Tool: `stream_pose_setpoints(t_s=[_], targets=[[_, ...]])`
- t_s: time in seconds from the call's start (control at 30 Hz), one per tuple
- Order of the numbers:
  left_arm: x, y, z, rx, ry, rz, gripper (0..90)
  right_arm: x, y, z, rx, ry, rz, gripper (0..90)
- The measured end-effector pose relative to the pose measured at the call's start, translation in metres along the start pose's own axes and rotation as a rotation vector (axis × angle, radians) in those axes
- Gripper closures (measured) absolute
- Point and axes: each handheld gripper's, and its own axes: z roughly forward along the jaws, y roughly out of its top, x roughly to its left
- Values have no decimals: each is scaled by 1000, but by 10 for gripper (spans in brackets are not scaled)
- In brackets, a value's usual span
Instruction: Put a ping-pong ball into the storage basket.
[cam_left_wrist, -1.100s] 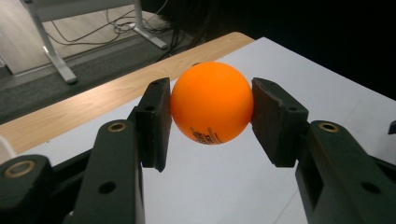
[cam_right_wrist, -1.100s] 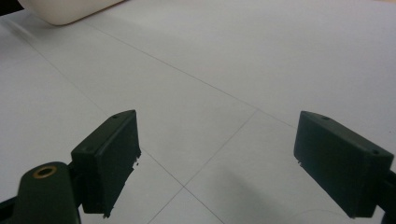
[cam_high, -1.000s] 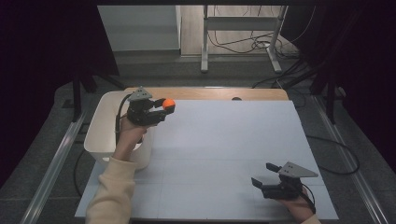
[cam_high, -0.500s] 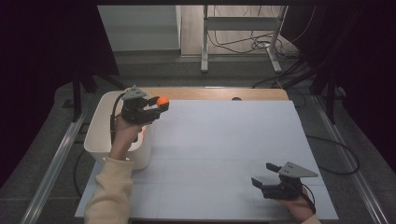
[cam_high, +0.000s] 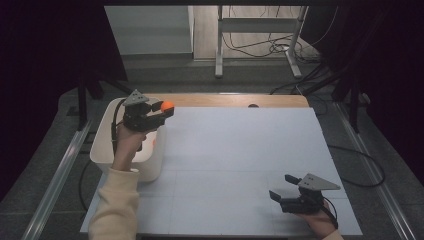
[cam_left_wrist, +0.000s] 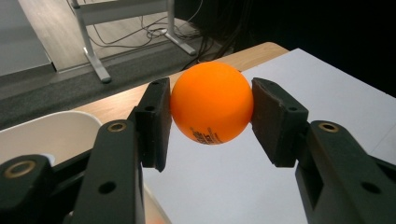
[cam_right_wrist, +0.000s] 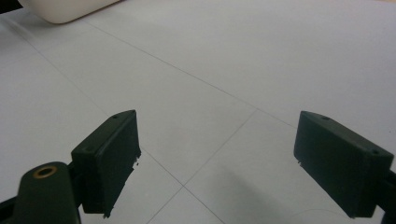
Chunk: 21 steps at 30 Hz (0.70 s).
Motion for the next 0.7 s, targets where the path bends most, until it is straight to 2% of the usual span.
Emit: stream_pose_setpoints(t_s=[0.37, 0.7], targets=[[9, -2, -6, -9, 27, -22, 499, 0, 0, 0, -2, 1, 1, 149], [18, -4, -11, -8, 71, -36, 499, 0, 0, 0, 3, -4, -1, 149]])
